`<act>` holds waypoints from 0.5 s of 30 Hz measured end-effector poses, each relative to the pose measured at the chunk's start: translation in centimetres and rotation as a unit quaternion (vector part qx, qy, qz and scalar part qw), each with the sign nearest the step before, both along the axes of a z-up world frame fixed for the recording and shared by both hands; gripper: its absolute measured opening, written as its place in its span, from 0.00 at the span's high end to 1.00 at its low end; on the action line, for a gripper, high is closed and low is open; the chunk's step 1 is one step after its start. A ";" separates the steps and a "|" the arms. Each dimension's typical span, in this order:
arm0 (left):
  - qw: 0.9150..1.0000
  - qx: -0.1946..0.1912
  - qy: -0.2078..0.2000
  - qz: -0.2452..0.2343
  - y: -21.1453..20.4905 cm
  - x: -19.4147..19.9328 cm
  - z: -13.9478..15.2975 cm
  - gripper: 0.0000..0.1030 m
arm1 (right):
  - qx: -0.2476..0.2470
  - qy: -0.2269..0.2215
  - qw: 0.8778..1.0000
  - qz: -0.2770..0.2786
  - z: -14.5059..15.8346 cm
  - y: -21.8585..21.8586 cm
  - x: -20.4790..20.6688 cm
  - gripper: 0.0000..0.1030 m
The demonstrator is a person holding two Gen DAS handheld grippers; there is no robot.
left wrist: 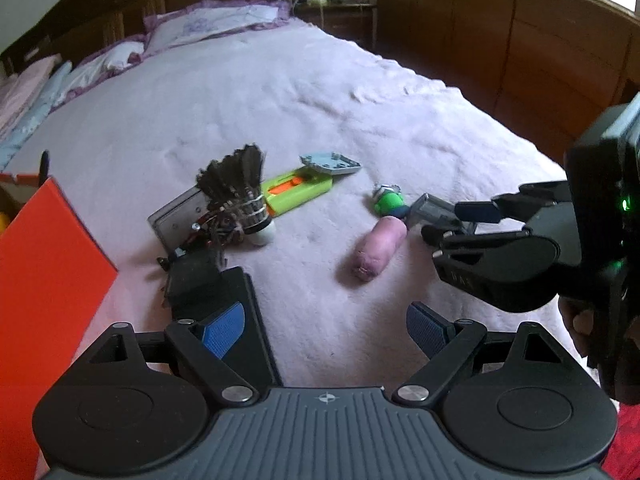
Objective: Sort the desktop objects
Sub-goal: 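Grasp the grey plastic stand with the right gripper while the left gripper grasps the pink foam stick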
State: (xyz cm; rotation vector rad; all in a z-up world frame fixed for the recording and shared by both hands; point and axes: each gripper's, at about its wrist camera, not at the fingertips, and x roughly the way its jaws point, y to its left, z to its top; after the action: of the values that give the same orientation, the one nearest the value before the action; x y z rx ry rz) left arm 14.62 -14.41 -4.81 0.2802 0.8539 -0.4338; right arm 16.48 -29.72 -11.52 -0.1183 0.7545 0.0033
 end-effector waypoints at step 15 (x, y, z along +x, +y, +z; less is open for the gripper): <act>0.995 0.047 -0.017 -0.088 -5.9 3.1 -2.0 0.31 | 0.107 -0.002 0.990 -0.093 2.7 -5.5 -10.5 0.84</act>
State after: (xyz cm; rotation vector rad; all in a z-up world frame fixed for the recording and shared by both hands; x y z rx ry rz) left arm 17.72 -20.36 -6.79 0.4505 0.8206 -0.5514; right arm 5.95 -35.22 -8.79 0.1567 0.7539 -0.0933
